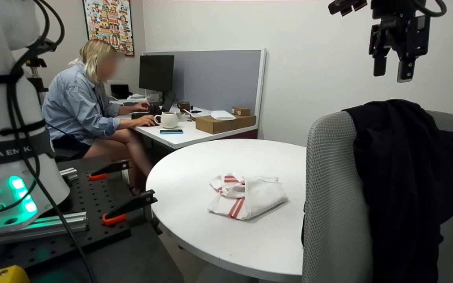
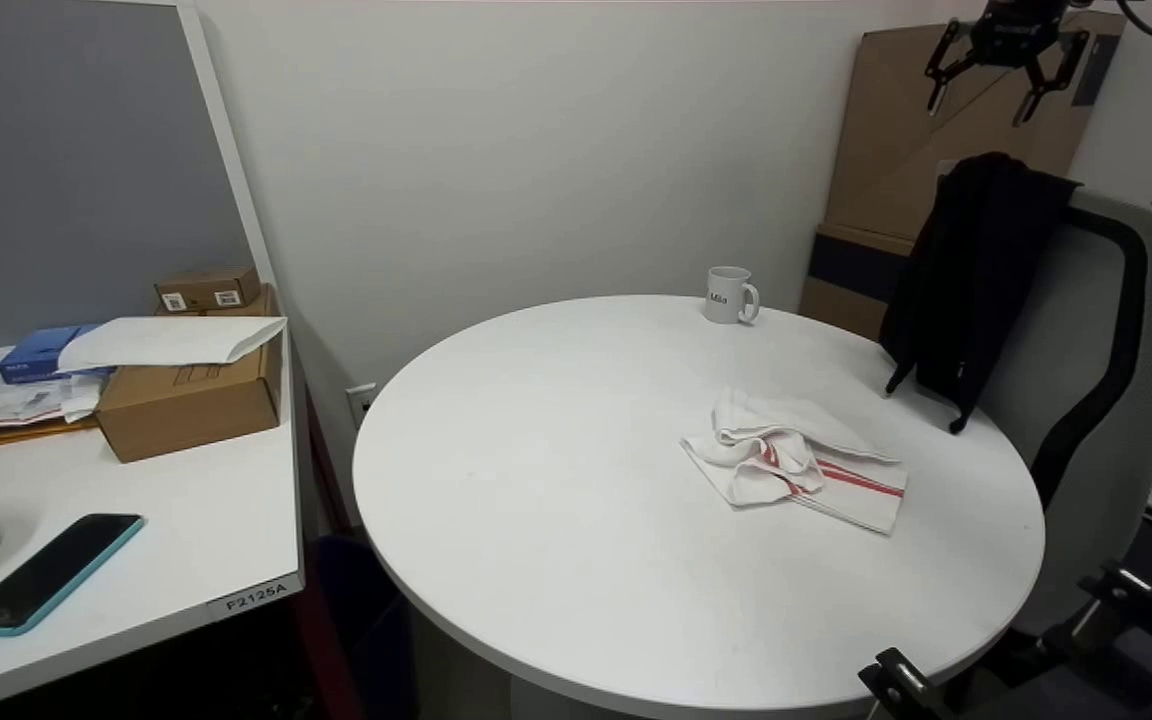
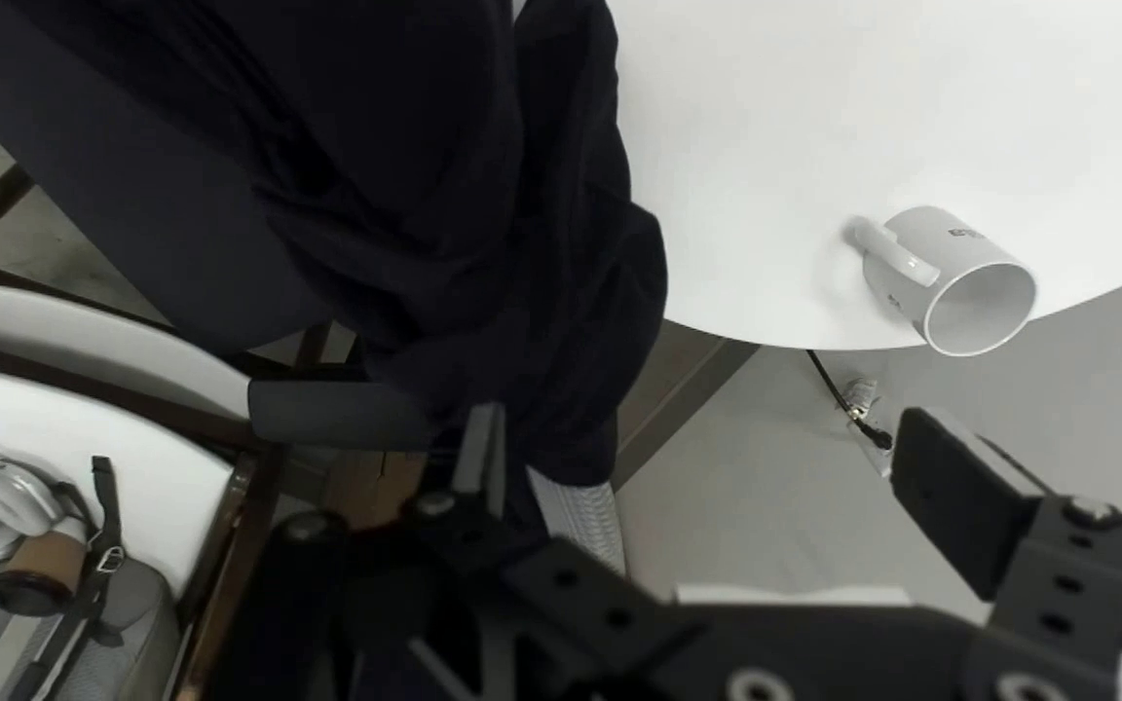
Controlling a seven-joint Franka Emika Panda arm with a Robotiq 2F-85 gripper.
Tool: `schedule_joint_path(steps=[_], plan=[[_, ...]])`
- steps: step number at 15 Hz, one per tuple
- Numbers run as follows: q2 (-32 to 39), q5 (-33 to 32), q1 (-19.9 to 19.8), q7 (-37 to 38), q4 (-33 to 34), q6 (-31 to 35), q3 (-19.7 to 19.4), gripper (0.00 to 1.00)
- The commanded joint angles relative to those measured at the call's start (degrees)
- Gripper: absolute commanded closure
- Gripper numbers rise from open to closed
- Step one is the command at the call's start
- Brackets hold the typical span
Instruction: Place the black t-shirt on the table
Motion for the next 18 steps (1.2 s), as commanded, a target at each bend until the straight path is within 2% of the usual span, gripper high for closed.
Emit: schedule_joint_path(steps=[1,13,14,17,18], plan=[[1.8,-0.7,-0.7,0.0,2.4,-0.1,-0.2,0.00],[4.3,-0.4,-1.3,-0.7,3.0,-1.1,0.2,0.02],[4.5,-0.4,-1.3,-0.7,3.1,-1.2,0.2,0.13],[4.8,-0.4,-1.4,-0.7,3.4,-1.3,0.2,0.19],[4.9,-0.3,-1.5,-0.7,3.4,-1.4,0.3,0.34]])
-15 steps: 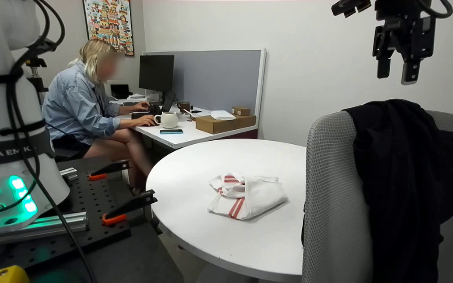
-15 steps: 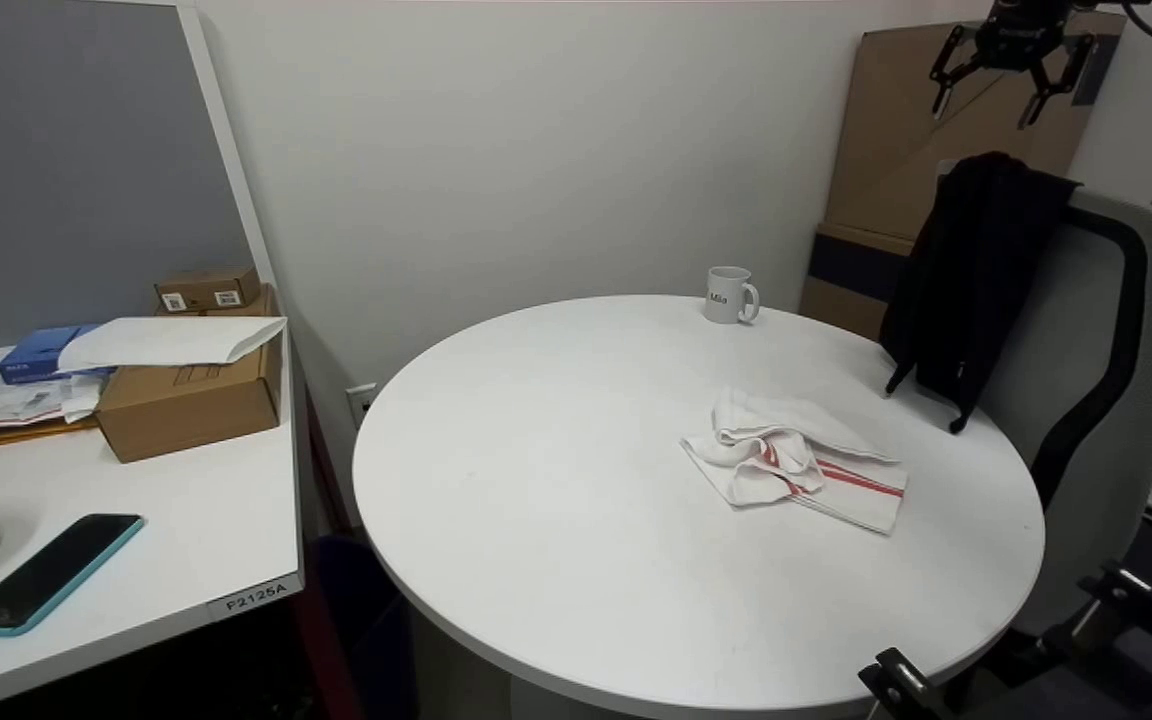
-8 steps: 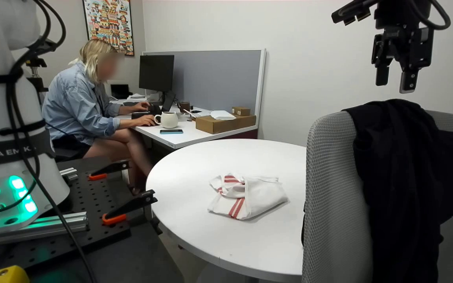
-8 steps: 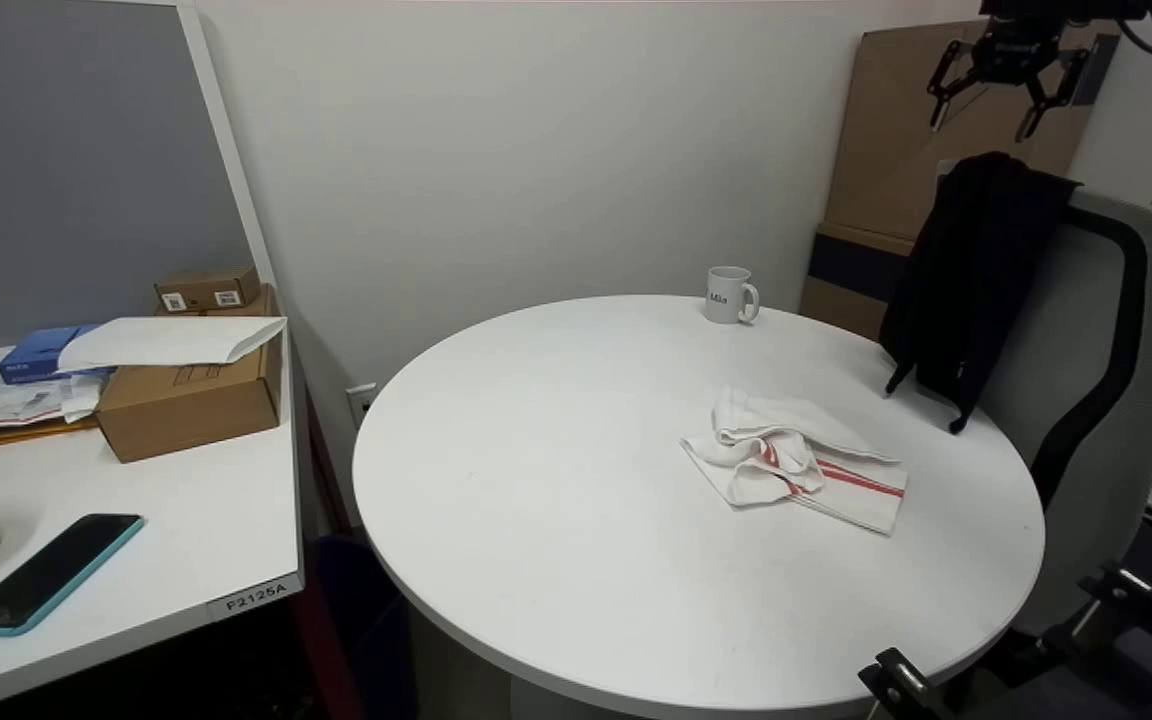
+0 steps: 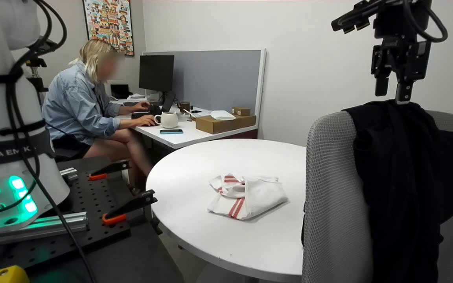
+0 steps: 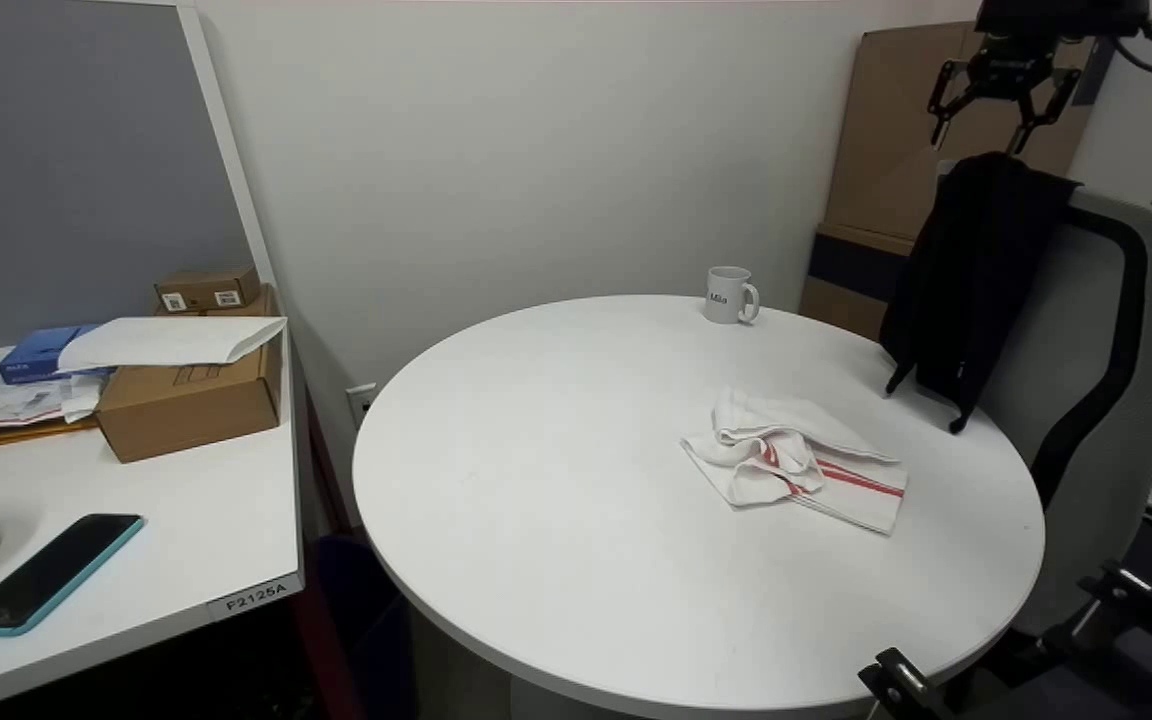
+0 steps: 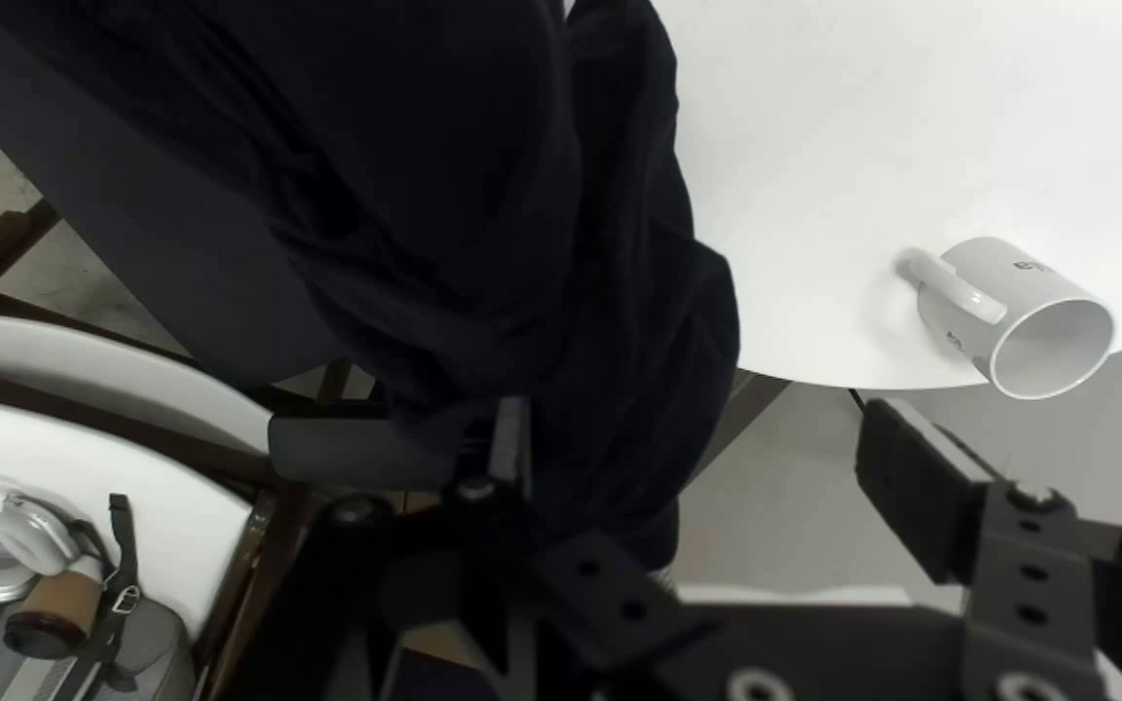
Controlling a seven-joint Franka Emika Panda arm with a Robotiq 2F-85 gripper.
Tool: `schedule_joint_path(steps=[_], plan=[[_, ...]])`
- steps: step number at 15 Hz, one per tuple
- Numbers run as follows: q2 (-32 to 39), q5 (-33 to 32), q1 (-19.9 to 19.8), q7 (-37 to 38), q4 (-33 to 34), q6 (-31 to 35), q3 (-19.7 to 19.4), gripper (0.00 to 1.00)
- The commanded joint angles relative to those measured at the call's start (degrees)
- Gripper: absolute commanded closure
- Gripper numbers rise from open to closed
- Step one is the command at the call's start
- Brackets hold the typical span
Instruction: Place the black t-shirt on the table
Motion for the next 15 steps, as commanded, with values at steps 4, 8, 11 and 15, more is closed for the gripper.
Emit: schedule_joint_path(steps=[4,8,11,15], plan=[[1.3,-0.4,-0.8,-0.9,2.5,-1.5,0.4,0.66],[1.2,-0.4,-1.1,-1.0,2.9,-1.6,0.4,0.95],[1.1,-0.4,-0.9,-1.0,2.6,-1.4,0.5,1.00],[0.2,-0.2,-1.0,-1.9,2.3,-1.6,0.9,0.99]])
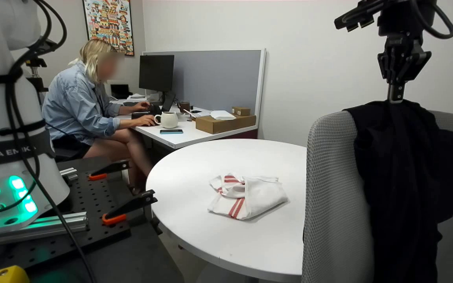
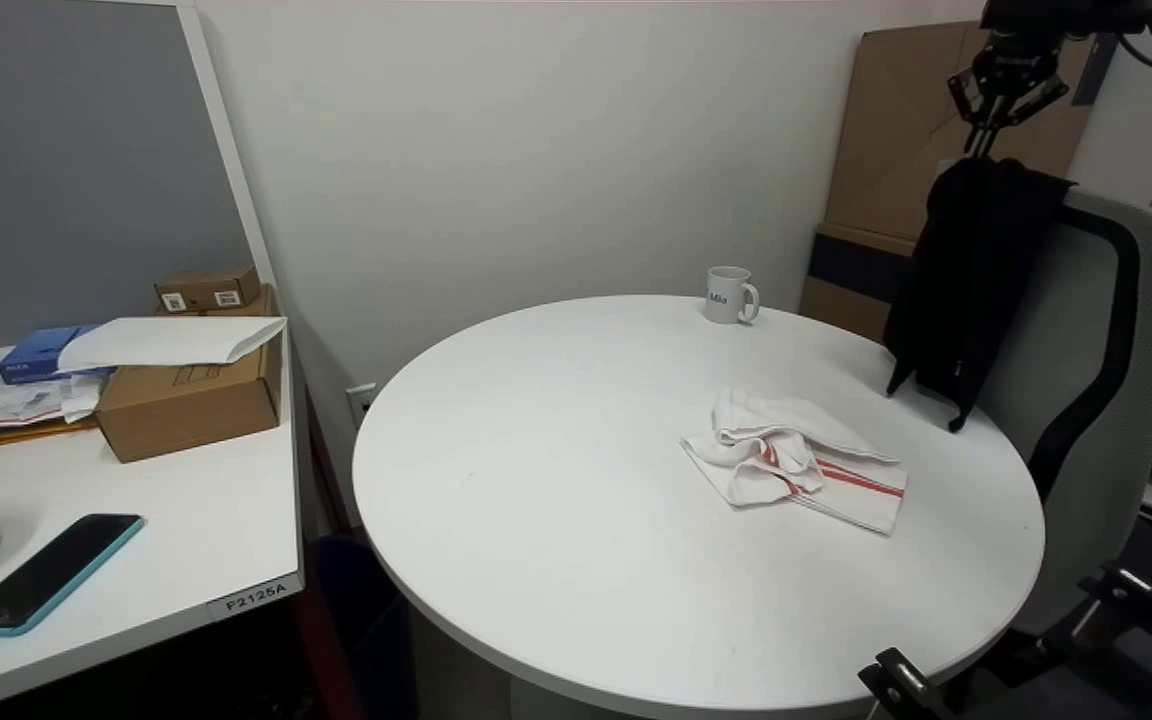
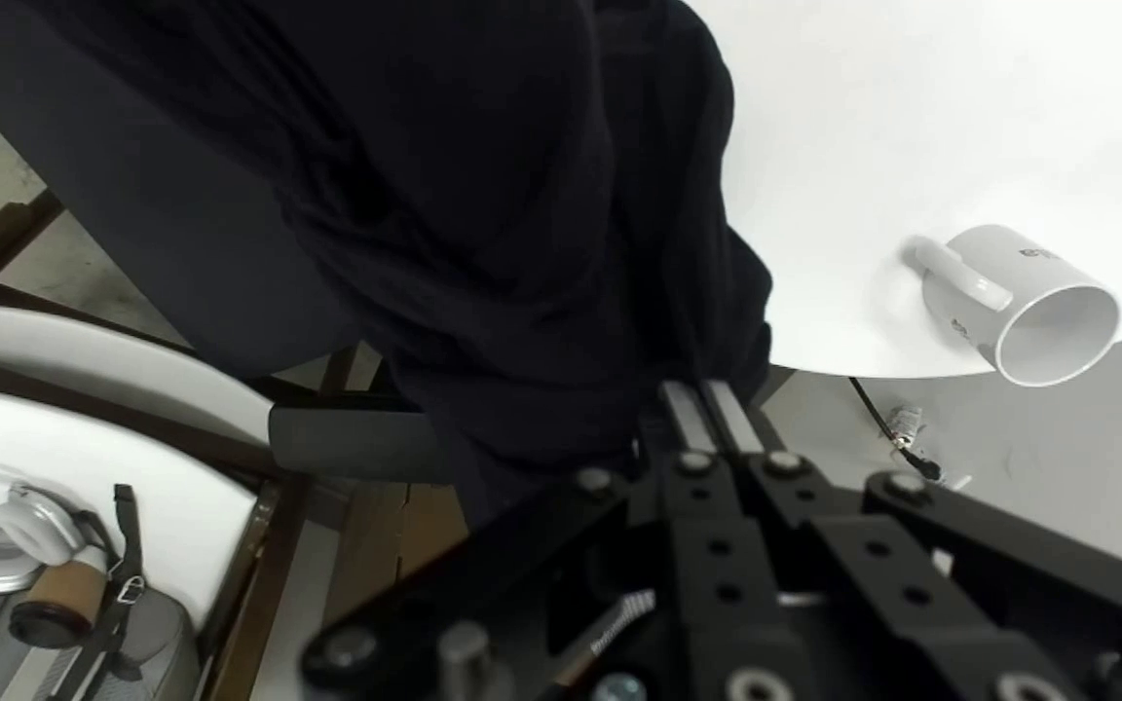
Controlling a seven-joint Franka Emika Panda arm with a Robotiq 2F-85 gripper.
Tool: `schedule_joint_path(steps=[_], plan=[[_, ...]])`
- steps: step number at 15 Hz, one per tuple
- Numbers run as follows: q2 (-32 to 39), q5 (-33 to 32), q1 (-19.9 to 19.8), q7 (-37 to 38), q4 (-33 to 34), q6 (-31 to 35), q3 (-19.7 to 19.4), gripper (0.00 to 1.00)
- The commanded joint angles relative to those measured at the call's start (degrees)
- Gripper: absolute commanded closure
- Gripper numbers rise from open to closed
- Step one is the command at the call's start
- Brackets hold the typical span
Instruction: Place the black t-shirt on the table
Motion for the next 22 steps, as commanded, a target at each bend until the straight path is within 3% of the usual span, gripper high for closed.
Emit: schedule_joint_path(steps=[1,10,16,22], plan=[[-0.7,-0.1,-0.3,-2.1,1.6,-1.4,0.9,0.99],[-7.1,1.8,0.4,-8.6,7.9,-4.4,4.2,0.99],[-9.0,7.2,1.1,-10.4,16.9,-13.6,7.0,0.99],[-7.6,11.1,2.4,-13.3,30.4,-26.5,9.7,0.99]])
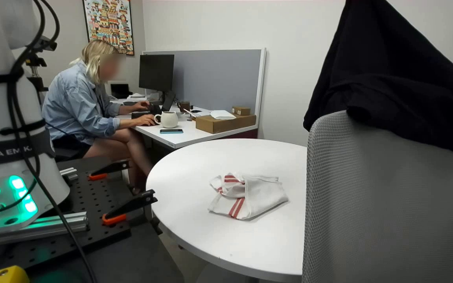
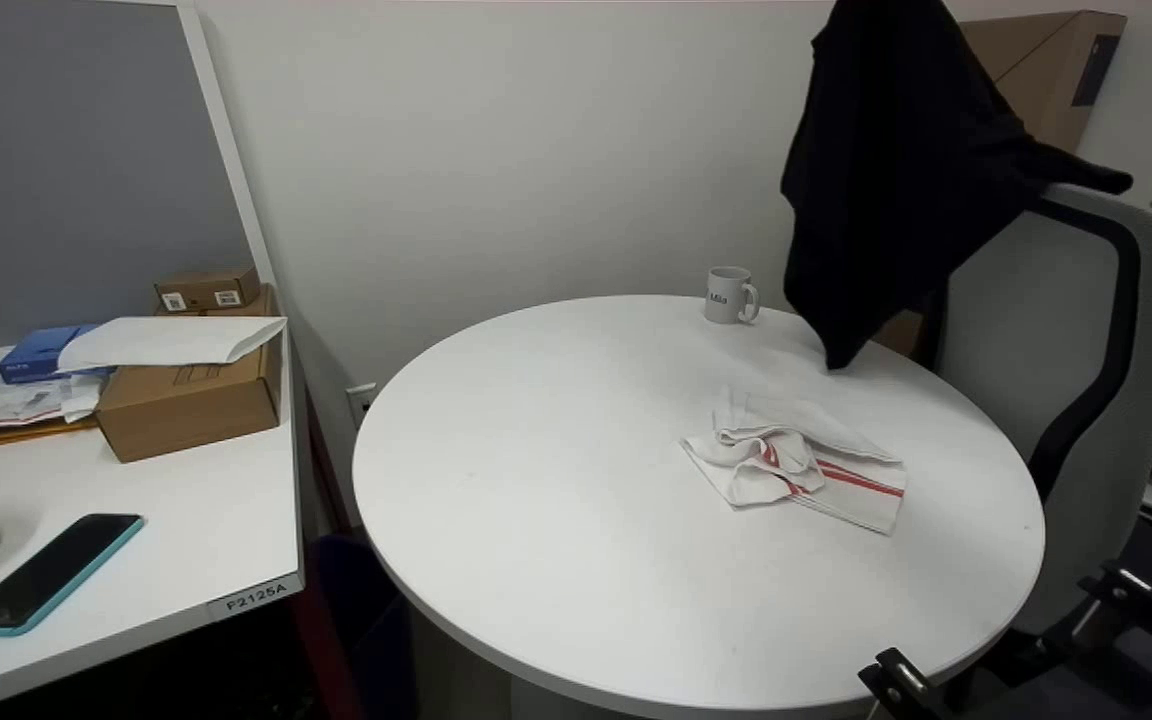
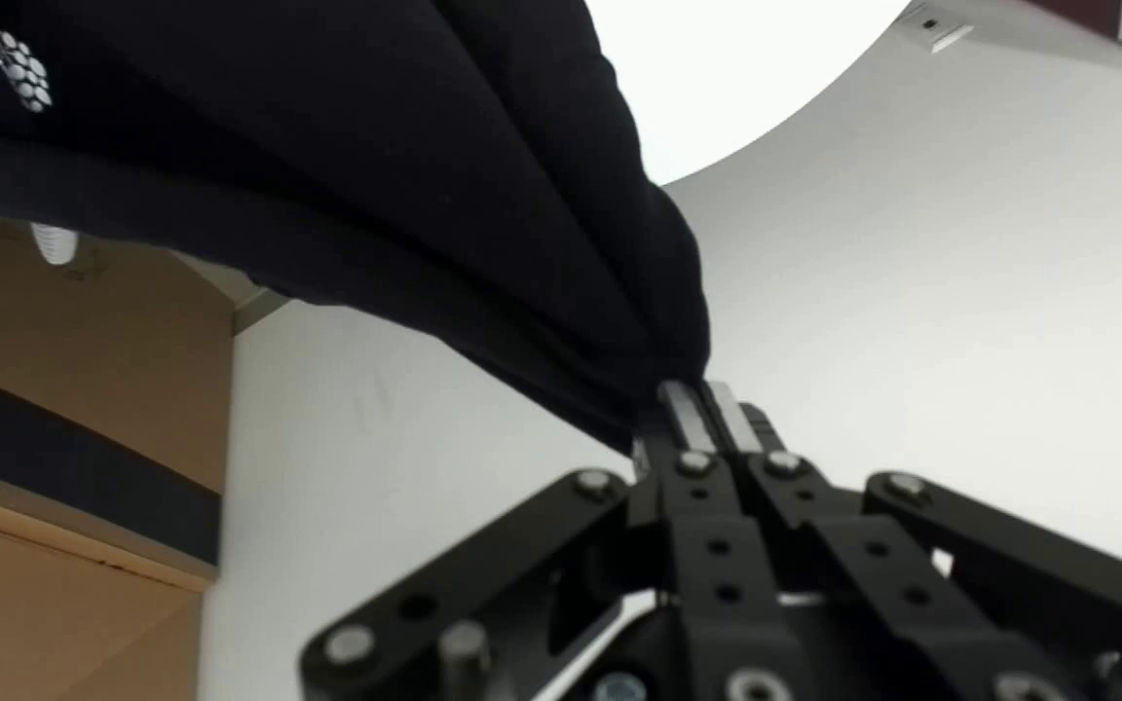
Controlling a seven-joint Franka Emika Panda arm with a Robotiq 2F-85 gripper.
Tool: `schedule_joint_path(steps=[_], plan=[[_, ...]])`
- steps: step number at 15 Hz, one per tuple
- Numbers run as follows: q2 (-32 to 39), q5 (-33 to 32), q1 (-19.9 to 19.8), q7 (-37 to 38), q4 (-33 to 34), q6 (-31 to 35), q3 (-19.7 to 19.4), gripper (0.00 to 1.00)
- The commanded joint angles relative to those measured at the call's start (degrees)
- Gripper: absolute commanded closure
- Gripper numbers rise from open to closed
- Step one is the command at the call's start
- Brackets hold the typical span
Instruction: Place the black t-shirt on the table
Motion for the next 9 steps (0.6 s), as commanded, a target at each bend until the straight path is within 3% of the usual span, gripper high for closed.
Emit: schedule_joint_path(steps=[1,9], plan=[[2.6,2.9,0.7,-1.8,10.9,-9.4,1.1,0.99],[10.3,3.1,1.9,0.2,30.1,-23.5,4.9,0.99]])
